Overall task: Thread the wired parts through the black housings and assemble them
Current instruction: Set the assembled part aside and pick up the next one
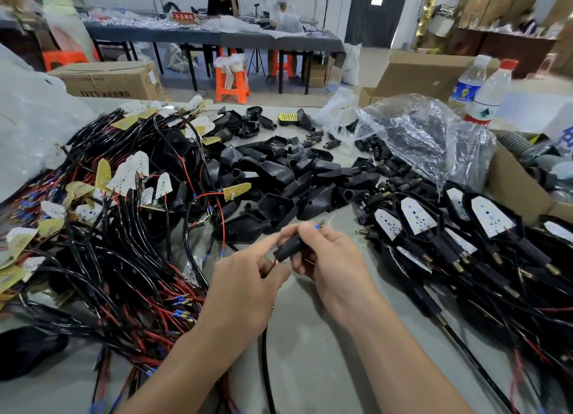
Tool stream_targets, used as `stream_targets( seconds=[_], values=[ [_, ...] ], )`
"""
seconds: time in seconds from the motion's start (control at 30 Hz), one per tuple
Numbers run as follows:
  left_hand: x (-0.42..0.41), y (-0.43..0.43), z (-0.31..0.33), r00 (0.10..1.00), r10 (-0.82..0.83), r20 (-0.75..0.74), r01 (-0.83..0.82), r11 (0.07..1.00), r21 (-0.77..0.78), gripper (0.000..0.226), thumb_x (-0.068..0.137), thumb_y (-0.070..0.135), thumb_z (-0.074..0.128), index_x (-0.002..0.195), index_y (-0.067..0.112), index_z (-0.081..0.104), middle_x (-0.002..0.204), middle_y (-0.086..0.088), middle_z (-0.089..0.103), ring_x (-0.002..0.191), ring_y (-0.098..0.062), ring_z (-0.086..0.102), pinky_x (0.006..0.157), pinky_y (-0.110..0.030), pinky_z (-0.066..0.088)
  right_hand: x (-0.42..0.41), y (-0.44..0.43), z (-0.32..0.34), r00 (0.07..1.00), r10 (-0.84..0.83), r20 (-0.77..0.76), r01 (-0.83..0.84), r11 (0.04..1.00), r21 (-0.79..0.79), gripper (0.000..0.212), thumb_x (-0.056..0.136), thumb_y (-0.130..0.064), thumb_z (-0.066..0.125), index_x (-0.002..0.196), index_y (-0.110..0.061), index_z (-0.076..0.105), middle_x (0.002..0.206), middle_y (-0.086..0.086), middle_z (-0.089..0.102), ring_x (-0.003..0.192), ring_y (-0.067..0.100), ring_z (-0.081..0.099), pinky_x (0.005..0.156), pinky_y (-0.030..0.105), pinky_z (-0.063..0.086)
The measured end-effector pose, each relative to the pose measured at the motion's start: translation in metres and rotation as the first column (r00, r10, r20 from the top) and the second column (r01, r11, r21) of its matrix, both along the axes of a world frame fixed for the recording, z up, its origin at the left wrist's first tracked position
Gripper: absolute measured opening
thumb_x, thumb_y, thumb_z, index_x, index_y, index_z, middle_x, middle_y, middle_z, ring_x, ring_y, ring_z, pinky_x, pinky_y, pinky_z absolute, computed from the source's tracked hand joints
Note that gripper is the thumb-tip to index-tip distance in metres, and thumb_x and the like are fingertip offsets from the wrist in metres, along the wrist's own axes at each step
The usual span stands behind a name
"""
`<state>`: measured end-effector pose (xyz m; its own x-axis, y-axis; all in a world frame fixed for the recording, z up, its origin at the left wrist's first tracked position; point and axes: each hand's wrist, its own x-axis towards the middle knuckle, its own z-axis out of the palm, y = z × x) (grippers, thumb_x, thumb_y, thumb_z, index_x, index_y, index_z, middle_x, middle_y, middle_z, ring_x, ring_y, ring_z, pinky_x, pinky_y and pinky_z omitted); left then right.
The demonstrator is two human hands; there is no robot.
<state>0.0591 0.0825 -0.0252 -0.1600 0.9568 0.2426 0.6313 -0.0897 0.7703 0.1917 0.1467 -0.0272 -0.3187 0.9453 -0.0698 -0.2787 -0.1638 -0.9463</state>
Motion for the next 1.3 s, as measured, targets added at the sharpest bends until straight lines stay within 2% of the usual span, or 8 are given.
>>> stream_targets(
  seconds=[0.17, 0.33, 0.47, 0.73, 0.97, 1.1, 1.2, 1.3],
  values=[
    [0.001, 0.001, -0.003, 0.999, 0.015, 0.037, -0.016, 0.999, 0.045, 0.024, 0.095, 0.035, 0.069, 0.111, 0.051, 0.073, 0.058, -0.002, 0.058, 0.051, -0.014, 0.051, 0.058, -0.030, 0.043, 0.008, 0.001, 0.000, 0.990, -0.088, 0.113, 0.088, 0.996, 0.002, 0.039, 0.105, -0.030, 0.051, 0.086, -0.015, 0.082, 0.082, 0.007, 0.074, 0.070, 0.014, 0.053, 0.063, 0.025, 0.045],
    [0.003, 0.002, 0.000, 0.981, -0.031, 0.190, 0.036, 0.999, -0.027, 0.014, 0.097, 0.034, 0.067, 0.086, 0.037, 0.076, 0.067, 0.007, 0.073, 0.061, -0.010, 0.066, 0.060, -0.022, 0.050, 0.008, 0.001, 0.004, 0.990, -0.020, 0.142, 0.017, 1.000, 0.017, 0.036, 0.105, -0.031, 0.052, 0.090, -0.019, 0.083, 0.091, 0.004, 0.075, 0.083, 0.020, 0.060, 0.075, 0.037, 0.047],
    [0.003, 0.004, 0.004, 0.920, -0.049, 0.388, 0.106, 0.986, -0.126, 0.028, 0.098, 0.023, 0.067, 0.073, 0.021, 0.079, 0.069, 0.001, 0.076, 0.056, -0.008, 0.065, 0.059, -0.014, 0.049, 0.008, 0.005, 0.012, 0.995, -0.096, 0.001, 0.096, 0.995, -0.029, 0.043, 0.106, -0.028, 0.050, 0.081, -0.015, 0.082, 0.095, 0.010, 0.078, 0.067, 0.012, 0.063, 0.066, 0.026, 0.051],
    [0.005, 0.005, 0.013, 0.690, -0.153, 0.707, 0.430, 0.873, -0.229, 0.042, 0.103, 0.035, 0.054, 0.074, 0.018, 0.079, 0.078, -0.019, 0.076, 0.056, -0.018, 0.064, 0.054, -0.021, 0.049, 0.010, 0.013, 0.016, 0.942, -0.333, -0.025, 0.334, 0.942, 0.039, 0.039, 0.107, -0.020, 0.050, 0.076, -0.005, 0.068, 0.057, 0.006, 0.063, 0.039, 0.010, 0.041, 0.040, 0.020, 0.034],
    [0.011, -0.007, 0.007, 0.861, -0.179, 0.477, 0.325, 0.914, -0.245, 0.026, 0.081, 0.037, 0.070, 0.069, 0.015, 0.078, 0.067, -0.008, 0.075, 0.053, -0.017, 0.064, 0.059, -0.027, 0.052, 0.041, 0.039, 0.019, 0.815, -0.564, -0.132, 0.561, 0.825, -0.066, 0.036, 0.110, -0.021, 0.042, 0.080, -0.009, 0.059, 0.052, 0.000, 0.062, 0.035, 0.007, 0.043, 0.036, 0.019, 0.034],
    [0.005, -0.003, 0.012, 0.792, -0.069, 0.607, 0.252, 0.942, -0.221, 0.033, 0.097, 0.026, 0.068, 0.069, 0.009, 0.074, 0.064, -0.015, 0.070, 0.048, -0.019, 0.057, 0.052, -0.025, 0.046, 0.037, 0.036, 0.015, 0.832, -0.469, -0.296, 0.431, 0.883, -0.187, 0.036, 0.107, -0.032, 0.050, 0.093, -0.004, 0.067, 0.069, 0.009, 0.070, 0.047, 0.012, 0.057, 0.044, 0.020, 0.047],
    [0.006, -0.001, 0.014, 0.774, -0.018, 0.632, 0.202, 0.954, -0.221, 0.036, 0.101, 0.022, 0.061, 0.069, 0.010, 0.074, 0.062, -0.016, 0.067, 0.046, -0.020, 0.055, 0.050, -0.022, 0.046, 0.027, 0.023, 0.011, 0.988, -0.124, -0.091, 0.113, 0.987, -0.112, 0.027, 0.093, -0.034, 0.067, 0.099, -0.009, 0.075, 0.088, 0.009, 0.073, 0.058, 0.012, 0.056, 0.051, 0.020, 0.045],
    [0.009, -0.001, 0.014, 0.753, -0.002, 0.658, 0.196, 0.955, -0.222, 0.039, 0.102, 0.021, 0.059, 0.067, 0.011, 0.074, 0.064, -0.019, 0.069, 0.047, -0.020, 0.058, 0.049, -0.022, 0.048, 0.013, 0.009, 0.008, 0.996, 0.052, 0.078, -0.056, 0.997, 0.045, 0.019, 0.091, -0.018, 0.062, 0.082, -0.014, 0.078, 0.084, 0.010, 0.074, 0.063, 0.015, 0.055, 0.055, 0.021, 0.044]
  ],
)
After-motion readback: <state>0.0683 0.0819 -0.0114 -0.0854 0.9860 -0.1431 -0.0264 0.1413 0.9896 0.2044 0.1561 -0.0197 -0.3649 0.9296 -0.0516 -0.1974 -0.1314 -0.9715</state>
